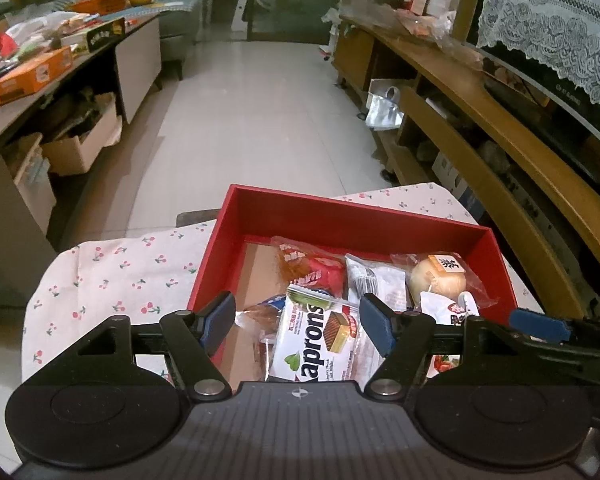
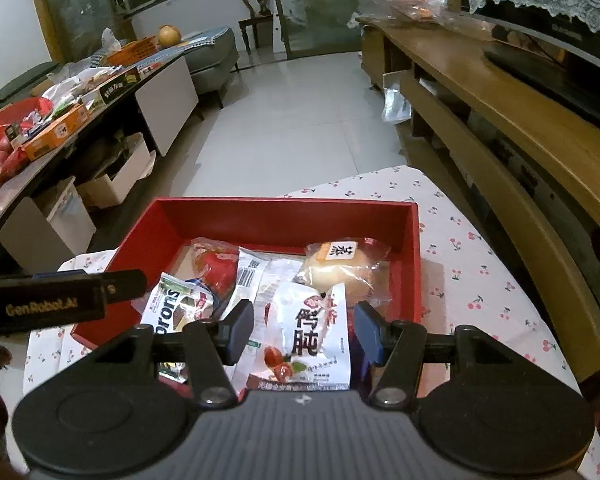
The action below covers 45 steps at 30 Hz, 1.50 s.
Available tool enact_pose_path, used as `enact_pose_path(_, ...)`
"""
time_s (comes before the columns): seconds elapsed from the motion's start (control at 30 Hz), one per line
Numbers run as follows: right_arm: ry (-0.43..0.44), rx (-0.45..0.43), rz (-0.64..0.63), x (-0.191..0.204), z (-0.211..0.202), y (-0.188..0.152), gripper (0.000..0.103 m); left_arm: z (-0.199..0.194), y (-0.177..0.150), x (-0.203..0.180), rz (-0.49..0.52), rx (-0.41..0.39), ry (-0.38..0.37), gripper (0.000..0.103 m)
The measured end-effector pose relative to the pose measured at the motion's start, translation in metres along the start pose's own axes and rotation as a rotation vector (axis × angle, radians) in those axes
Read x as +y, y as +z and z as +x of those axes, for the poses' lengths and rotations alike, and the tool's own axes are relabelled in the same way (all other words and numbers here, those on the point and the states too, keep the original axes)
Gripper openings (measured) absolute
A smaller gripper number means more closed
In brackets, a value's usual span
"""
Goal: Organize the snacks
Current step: 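Move the right tool over the pink sausage pack on the tablecloth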
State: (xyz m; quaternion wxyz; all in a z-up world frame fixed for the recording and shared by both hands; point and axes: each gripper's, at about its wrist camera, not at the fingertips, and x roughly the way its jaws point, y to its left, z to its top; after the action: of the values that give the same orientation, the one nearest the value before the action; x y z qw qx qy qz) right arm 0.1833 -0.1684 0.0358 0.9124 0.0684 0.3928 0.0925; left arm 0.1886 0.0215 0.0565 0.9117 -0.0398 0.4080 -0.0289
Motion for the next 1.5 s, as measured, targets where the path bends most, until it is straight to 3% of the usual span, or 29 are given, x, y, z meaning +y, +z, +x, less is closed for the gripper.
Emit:
enact_pose_path(0.4,0.075,0.101,-0.076,0.014,-0.029,-0.043,0.068,-0.019,-0.034,0.009,-0.018,0.067,-0.041,0.076)
enact_pose_path(0.63,0.06,0.21,-0.091,0.012,0.001,-0.059,0.068,-0.017,-0.048,0.01,-0.014,0.108,-0.049,0.077)
enact_pose_path(1.0,0.149,0.238,-0.147,0.024,0.028,-0.059,0.068,-0.012,-0.053,0.014,-0.021,0.135,-0.05,0.078)
enact_pose_path(1.23,0.219,0.32,-0.193,0.034,0.032,-0.071,0.068,-0.012,-0.053,0.017,-0.032,0.137,-0.045,0.079)
enact_pose_path(1.4,0.317,0.421,-0.166,0.043,0.031,-0.085,0.069,-0.01,-0.053,0.016,-0.03,0.142,-0.043,0.079)
enact_pose_path(1.5,0.318,0.419,-0.213,0.051,0.028,-0.093,0.069,-0.009,-0.054,0.016,-0.028,0.143,-0.041,0.079)
